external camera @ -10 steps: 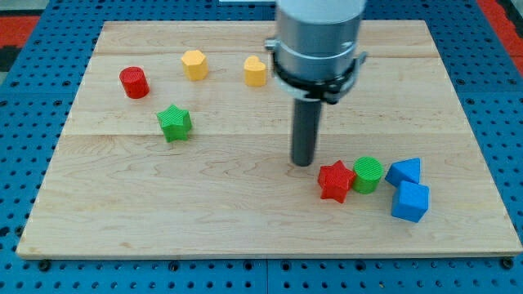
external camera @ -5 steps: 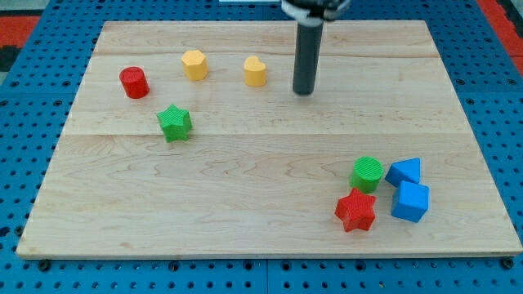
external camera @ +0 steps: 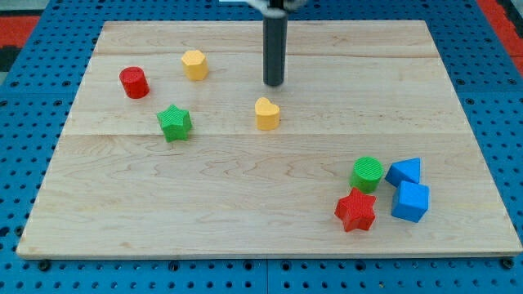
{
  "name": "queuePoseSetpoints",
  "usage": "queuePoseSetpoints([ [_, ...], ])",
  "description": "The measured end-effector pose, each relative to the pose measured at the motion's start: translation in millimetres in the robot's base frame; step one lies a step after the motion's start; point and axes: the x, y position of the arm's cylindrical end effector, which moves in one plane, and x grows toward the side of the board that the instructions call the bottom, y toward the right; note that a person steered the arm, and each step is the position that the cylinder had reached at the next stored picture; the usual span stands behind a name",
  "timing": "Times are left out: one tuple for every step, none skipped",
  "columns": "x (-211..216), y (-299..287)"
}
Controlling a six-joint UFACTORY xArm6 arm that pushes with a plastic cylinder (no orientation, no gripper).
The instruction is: Slide yellow heart closer to the green circle
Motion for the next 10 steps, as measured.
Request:
queuePoseSetpoints([
  [45.0,-41.7],
  [97.6,-50.1],
  [138.4,64.3],
  [165.9,78.2],
  [119.6,34.4],
  [112.4,86.6],
  [144.7,109.9],
  [130.8,111.6],
  [129.6,120.1],
  [120.5,126.1],
])
